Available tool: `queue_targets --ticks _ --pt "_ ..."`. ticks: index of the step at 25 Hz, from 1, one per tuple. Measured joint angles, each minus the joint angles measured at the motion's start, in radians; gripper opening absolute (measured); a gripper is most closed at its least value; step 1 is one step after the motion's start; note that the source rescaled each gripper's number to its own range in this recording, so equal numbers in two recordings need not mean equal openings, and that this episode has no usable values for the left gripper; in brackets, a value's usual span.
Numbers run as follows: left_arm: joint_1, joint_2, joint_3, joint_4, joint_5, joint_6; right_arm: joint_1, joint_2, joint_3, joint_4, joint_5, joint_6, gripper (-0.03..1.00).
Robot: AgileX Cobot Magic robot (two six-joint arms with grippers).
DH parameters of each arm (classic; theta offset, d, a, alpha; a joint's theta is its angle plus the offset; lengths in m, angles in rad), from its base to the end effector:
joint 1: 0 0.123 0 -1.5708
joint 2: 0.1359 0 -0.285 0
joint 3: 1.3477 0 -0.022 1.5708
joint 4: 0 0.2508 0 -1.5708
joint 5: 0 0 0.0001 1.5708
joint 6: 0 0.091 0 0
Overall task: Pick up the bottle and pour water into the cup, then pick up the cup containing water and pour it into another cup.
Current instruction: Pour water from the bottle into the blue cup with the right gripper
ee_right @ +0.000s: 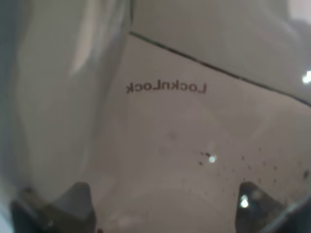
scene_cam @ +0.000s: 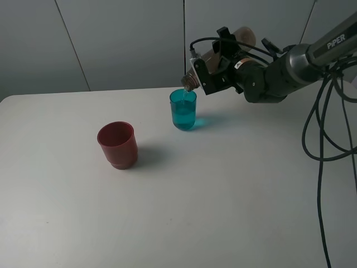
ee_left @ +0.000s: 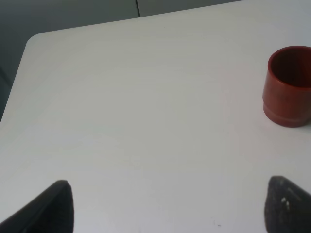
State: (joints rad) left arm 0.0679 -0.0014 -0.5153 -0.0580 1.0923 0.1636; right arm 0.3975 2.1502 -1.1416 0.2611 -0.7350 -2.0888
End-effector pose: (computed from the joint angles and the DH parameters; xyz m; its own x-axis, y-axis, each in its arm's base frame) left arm -0.0079 -0.0052 0.2791 -0.4662 0.1049 -0.8784 0.0416 0.9944 0.0966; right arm 0.4153 0.1573 0.1335 0.2724 -0.8988 0.3434 -0.1055 -0.3827 -0.9178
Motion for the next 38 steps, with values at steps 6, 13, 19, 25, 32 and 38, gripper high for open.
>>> queue_targets --ticks 6,13,19,25,32,38 --pt "0.000 0.000 0.000 0.000 0.000 0.002 0.000 0.000 0.000 -0.046 -0.027 0.000 0.05" --pt "0.000 0.000 0.000 0.000 0.000 0.004 0.000 0.000 0.000 -0.099 -0.034 0.000 0.05" --pt "0.000 0.000 0.000 0.000 0.000 0.004 0.000 0.000 0.000 -0.118 -0.034 0.000 0.05" --pt "0.000 0.000 0.000 0.000 0.000 0.004 0.000 0.000 0.000 -0.120 -0.034 0.000 0.05" --pt "0.000 0.000 0.000 0.000 0.000 0.004 0.000 0.000 0.000 -0.120 -0.019 0.000 0.05" --pt "0.000 0.000 0.000 0.000 0.000 0.004 0.000 -0.002 0.000 -0.118 0.010 0.218 0.05"
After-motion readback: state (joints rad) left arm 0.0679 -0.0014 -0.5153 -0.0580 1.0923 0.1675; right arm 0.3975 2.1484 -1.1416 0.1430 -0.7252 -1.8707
